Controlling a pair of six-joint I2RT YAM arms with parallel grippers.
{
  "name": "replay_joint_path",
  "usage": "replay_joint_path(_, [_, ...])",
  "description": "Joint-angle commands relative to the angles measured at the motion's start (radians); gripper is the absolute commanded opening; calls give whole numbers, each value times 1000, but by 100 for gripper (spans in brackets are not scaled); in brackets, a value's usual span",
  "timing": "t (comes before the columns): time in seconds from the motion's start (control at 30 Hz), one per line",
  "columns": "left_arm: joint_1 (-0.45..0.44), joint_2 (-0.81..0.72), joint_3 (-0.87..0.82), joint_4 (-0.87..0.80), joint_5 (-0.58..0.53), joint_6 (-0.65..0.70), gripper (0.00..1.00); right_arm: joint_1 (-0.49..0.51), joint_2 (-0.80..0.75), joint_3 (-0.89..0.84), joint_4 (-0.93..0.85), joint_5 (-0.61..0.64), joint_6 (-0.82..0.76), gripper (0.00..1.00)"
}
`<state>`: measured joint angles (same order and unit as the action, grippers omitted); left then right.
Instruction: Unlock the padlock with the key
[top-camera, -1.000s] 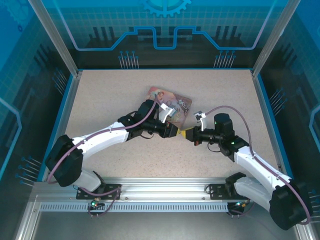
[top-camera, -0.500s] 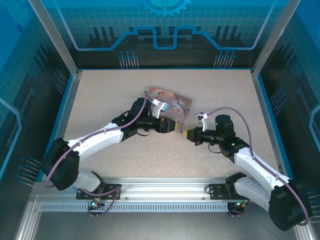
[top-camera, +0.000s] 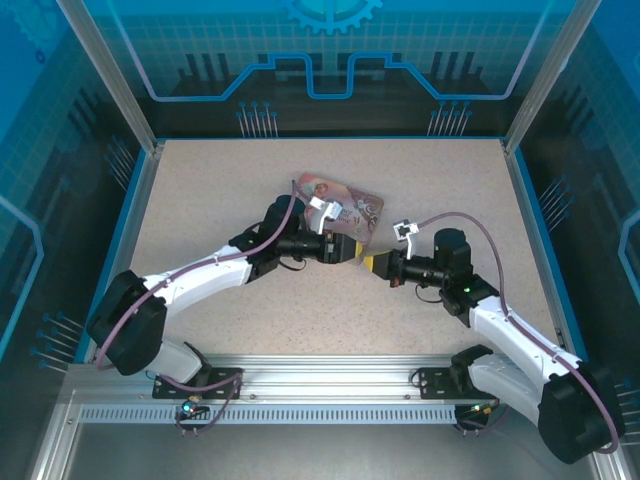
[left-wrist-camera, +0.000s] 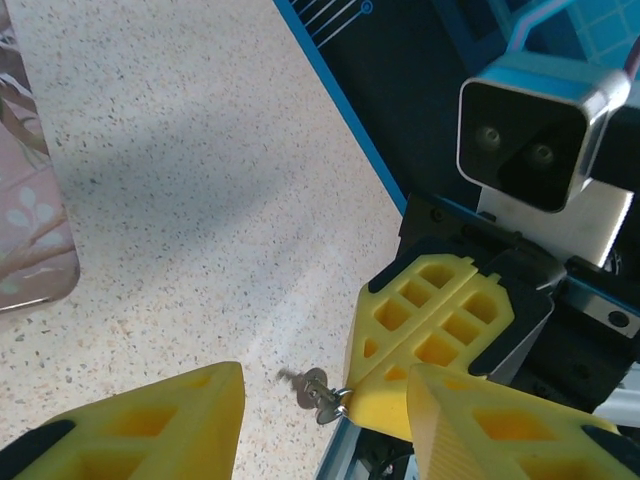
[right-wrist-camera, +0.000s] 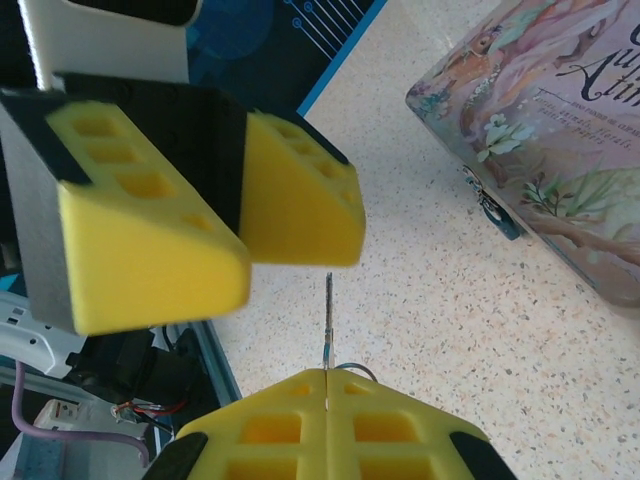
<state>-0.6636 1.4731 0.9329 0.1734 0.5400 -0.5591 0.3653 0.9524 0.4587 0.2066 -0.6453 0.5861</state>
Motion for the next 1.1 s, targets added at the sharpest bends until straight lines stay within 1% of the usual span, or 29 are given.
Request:
replay_joint_path(0.0, [-13, 21, 13, 36, 40, -12, 45, -6, -15, -2, 52, -25, 29, 0])
replay_joint_path(0.07, [-17, 27, 18, 39, 44, -15, 41, -6, -14, 1, 52, -23, 29, 0])
replay_joint_path(0.5, [-22, 21, 15, 57, 30, -17, 1, -2, 14, 16, 35, -49, 22, 0])
replay_joint_path(0.6, [-22, 4, 11, 50, 18, -9, 0, -7, 7, 18, 27, -52, 14, 0])
replay_joint_path(0.63, [-22, -2, 11, 46, 16, -5, 0, -12, 2, 17, 33, -58, 16, 4])
replay_joint_path(0.73, [-21, -30, 15, 30, 10, 12, 0, -43, -30, 0, 119, -87, 44, 25])
replay_joint_path(0.8, [-21, -51, 24, 11, 5, 30, 0, -69, -42, -14, 206, -111, 82, 33])
replay_joint_path(0.93, [-22, -78, 56, -20, 19, 55, 0, -74, -23, -14, 364, -163, 149, 45])
replay_joint_path(1.07, [-22, -93, 80, -19, 34, 59, 0, -52, -2, 11, 393, -174, 149, 50])
